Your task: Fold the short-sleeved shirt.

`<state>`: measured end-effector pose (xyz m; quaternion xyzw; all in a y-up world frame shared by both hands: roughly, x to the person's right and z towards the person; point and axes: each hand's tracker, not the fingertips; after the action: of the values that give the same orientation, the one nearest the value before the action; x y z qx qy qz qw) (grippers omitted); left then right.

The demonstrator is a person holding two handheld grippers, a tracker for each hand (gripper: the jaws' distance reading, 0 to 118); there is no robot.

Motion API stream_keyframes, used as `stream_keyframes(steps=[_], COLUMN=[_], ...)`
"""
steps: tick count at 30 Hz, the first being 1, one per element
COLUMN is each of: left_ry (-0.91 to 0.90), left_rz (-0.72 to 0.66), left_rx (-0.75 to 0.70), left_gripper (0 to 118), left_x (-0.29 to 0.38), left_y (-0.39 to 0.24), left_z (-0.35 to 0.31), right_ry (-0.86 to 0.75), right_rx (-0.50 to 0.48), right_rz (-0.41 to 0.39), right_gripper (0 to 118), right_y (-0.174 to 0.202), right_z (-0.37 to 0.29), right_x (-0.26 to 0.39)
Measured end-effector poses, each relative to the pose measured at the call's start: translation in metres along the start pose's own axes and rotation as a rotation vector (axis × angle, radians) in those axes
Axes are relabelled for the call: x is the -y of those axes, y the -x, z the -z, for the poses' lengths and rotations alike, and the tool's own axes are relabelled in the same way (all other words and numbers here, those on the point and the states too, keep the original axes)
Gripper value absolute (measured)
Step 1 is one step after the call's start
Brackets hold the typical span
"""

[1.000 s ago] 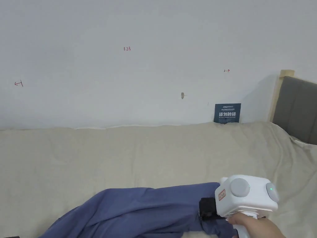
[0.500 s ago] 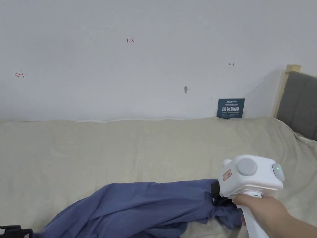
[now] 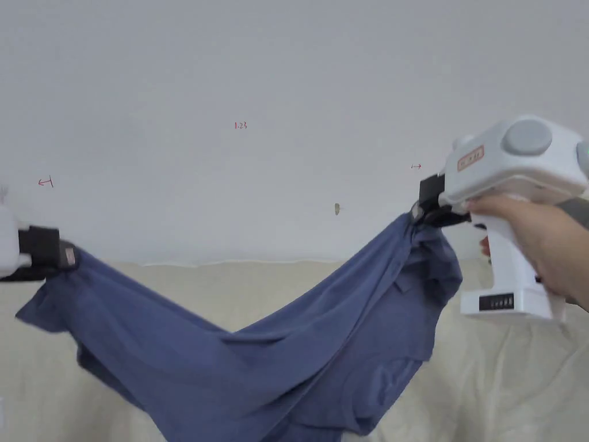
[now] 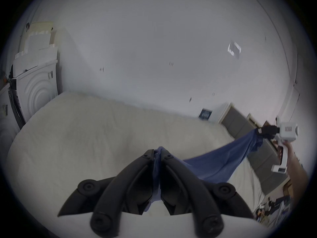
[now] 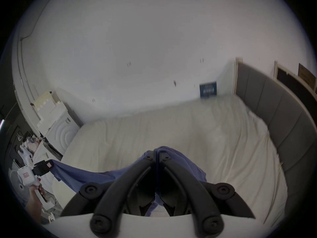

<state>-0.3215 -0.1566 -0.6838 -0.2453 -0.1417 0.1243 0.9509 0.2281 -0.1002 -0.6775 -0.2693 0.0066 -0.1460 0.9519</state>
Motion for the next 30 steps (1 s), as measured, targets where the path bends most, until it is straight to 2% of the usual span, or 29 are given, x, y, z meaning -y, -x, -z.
stream_keyframes(steps=[3,8,12,14,17,20,26,30], left_ry=[-0.056,-0.149,-0.177,-0.136,-0.005,0.136,0.44,0.564], left_rz=[-0.001,0.093,0.136,0.146,0.193,0.21,0.055,0.132], left_rx=[0.028,0.069,0.088,0.088,0.035,0.005,-0.023,-0.055], left_gripper=[7,7,7,7,7,7,7,7], left_x=[-0.033,-0.057,-0.047,-0.035,0.0,0.052,0.176,0.236], left_y=[-0.018,-0.045,-0.051,-0.049,-0.041,-0.029,0.01,0.026], left_z=[-0.008,-0.027,-0.038,-0.036,-0.029,-0.02,-0.021,-0.029], right_ry=[-0.074,-0.196,-0.215,-0.199,-0.12,0.001,0.262,0.402], right_rx=[0.025,0.037,0.015,-0.01,-0.015,-0.009,0.033,0.037], right_rz=[-0.024,-0.087,-0.076,-0.071,-0.073,-0.031,0.006,0.034], right_gripper=[3,3,3,3,3,3,3,3], right_y=[0.01,0.011,0.0,-0.011,-0.032,-0.058,-0.107,-0.13], right_z=[-0.033,-0.089,-0.128,-0.14,-0.144,-0.131,-0.105,-0.103], right_x=[-0.033,-0.062,-0.061,-0.049,-0.01,0.051,0.195,0.268])
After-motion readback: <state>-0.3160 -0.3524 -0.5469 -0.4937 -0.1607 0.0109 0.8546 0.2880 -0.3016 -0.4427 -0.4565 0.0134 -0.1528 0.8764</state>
